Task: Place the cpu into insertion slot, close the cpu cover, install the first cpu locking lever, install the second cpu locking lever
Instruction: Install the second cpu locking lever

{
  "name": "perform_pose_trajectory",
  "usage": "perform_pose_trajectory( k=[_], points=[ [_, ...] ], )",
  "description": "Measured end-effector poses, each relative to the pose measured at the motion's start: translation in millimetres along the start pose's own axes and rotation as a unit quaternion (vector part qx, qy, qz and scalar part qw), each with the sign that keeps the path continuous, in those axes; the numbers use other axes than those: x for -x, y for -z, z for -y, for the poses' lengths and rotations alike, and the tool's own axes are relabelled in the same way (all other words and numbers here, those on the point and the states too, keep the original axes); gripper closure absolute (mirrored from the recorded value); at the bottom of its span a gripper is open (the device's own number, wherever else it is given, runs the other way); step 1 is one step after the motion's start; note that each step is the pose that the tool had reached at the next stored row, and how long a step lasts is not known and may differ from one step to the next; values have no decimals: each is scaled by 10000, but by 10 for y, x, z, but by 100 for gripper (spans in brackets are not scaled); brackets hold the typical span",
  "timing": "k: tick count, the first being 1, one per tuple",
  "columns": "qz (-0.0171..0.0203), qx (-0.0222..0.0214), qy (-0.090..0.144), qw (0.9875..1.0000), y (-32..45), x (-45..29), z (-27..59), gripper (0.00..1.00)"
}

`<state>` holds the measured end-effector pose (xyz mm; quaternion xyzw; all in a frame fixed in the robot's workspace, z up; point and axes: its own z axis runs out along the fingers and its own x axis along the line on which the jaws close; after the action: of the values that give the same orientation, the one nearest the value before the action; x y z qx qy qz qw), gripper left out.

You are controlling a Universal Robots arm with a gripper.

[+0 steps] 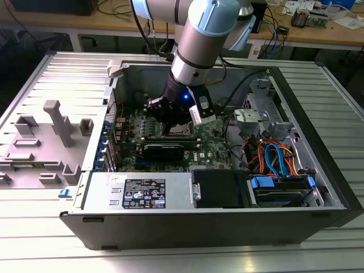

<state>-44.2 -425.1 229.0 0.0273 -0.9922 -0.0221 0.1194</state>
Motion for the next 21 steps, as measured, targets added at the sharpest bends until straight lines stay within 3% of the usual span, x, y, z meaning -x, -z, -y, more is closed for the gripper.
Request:
perform_pose_trajectory(
  k=[3, 6, 11, 17, 21],
  points=[
    [12, 0, 0, 10000, -3, -7, -1, 89],
    [77, -4, 4, 10000, -8, -20, -1, 89],
    [81, 6, 8, 10000, -46, -52, -1, 89],
    [93, 30, 13, 10000, -145, -68, 1, 89],
    [96, 33, 14, 9999, -153, -66, 2, 89]
  ],
)
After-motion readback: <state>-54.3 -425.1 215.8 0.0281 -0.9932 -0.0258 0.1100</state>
